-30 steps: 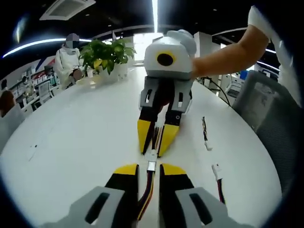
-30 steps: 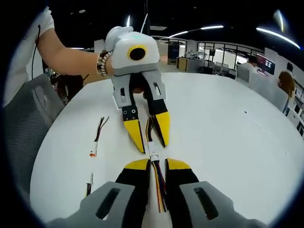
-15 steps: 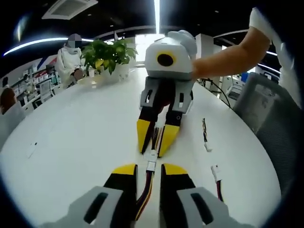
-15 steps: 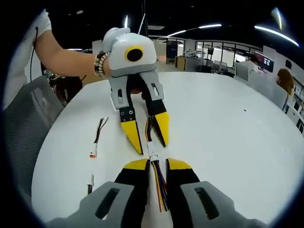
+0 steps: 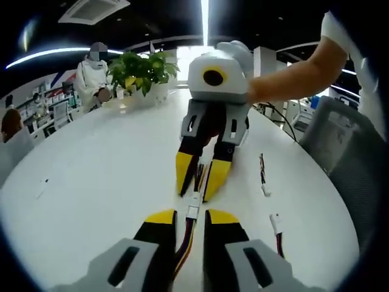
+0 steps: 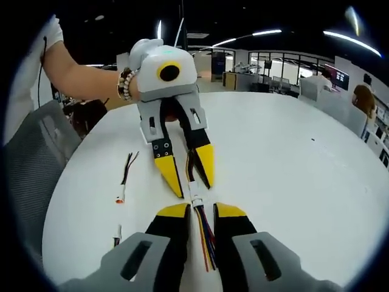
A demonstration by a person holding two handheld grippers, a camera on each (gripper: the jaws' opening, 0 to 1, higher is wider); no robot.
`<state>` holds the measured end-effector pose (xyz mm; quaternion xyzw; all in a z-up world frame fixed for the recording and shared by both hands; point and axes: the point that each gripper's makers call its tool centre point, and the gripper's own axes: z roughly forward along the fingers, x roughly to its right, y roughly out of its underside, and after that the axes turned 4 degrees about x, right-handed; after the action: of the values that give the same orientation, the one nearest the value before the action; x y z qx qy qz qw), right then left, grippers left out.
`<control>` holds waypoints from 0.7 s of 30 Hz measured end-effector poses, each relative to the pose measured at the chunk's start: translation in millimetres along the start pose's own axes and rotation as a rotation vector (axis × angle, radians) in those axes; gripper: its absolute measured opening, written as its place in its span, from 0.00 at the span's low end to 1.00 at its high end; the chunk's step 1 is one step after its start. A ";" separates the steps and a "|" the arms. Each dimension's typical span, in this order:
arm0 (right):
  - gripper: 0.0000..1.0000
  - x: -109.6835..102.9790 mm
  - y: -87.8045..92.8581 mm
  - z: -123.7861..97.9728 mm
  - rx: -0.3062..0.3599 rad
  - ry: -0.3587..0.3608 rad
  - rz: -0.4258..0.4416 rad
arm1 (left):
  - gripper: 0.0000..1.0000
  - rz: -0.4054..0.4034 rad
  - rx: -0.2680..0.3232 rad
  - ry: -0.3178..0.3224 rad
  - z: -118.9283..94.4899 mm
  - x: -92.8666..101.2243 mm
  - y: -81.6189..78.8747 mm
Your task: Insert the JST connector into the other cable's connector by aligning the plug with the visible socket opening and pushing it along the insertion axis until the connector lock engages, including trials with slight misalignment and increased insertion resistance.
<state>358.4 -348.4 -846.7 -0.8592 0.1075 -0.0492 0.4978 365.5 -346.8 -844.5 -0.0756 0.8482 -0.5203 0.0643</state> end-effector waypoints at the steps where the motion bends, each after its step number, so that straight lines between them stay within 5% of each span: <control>1: 0.13 0.1 -1.3 -1.0 0.003 0.001 0.003 | 0.16 0.001 -0.003 -0.009 -0.1 -1.2 -0.2; 3: 0.13 0.2 -6.5 -2.7 0.026 0.002 0.013 | 0.22 -0.028 -0.005 -0.055 -0.2 -7.5 0.1; 10: 0.14 3.0 -18.9 -9.6 0.069 0.022 0.033 | 0.31 -0.013 -0.026 -0.057 -2.4 -4.7 0.8; 13: 0.15 -0.8 -20.8 -12.2 0.073 0.019 0.044 | 0.51 -0.113 0.040 -0.076 -2.7 -3.3 -8.8; 17: 0.16 -4.0 -24.5 -15.8 0.082 0.023 0.047 | 0.63 -0.253 0.167 -0.112 -12.2 -6.7 -27.3; 21: 0.15 -7.8 -32.6 -22.2 0.113 0.025 0.067 | 0.75 -0.269 0.157 -0.147 -20.5 -8.2 -19.5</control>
<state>351.0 -349.7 -807.2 -0.8250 0.1395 -0.0491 0.5455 370.9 -336.0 -817.6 -0.2211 0.7802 -0.5819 0.0616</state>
